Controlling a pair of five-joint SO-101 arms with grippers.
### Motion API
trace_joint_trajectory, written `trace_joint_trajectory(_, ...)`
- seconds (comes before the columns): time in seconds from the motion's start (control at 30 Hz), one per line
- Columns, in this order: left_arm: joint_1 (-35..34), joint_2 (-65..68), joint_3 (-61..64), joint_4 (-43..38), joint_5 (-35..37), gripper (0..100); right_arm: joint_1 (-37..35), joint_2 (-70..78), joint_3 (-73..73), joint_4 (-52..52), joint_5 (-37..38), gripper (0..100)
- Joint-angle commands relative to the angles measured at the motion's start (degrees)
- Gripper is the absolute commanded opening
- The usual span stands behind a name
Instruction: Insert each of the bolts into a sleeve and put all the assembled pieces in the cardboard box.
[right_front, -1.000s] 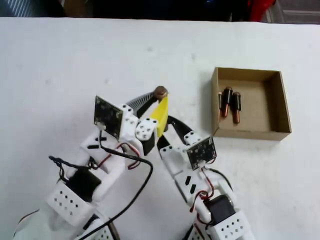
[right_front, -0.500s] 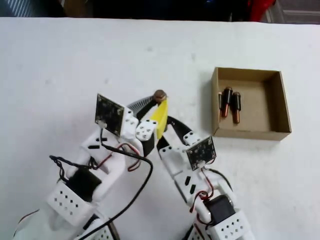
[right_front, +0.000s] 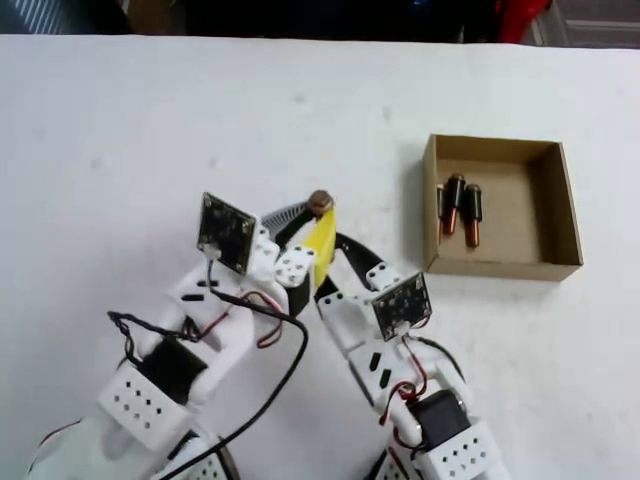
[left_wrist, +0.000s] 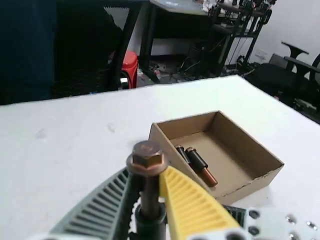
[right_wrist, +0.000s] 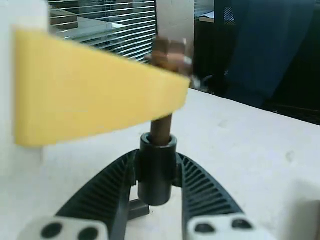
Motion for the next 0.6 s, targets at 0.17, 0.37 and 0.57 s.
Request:
trace_joint_trajectory(0.17, 0.22, -0.04, -0.26, -2.11, -0.09, 2, 0.57, -0.4, 0.44, 0.13, -0.35, 1.7)
trace_joint_trajectory(0.37, 0.22, 0.04, -0.18, -1.67, -5.8, 2, 0.57, -0.4, 0.44, 0.48, -0.35, 1.7)
trace_joint_trajectory(0.57, 0.22, 0.13, -0.18, -1.67, -6.42, 2, 0.57, -0.66, 0.44, 1.36, -0.35, 1.7)
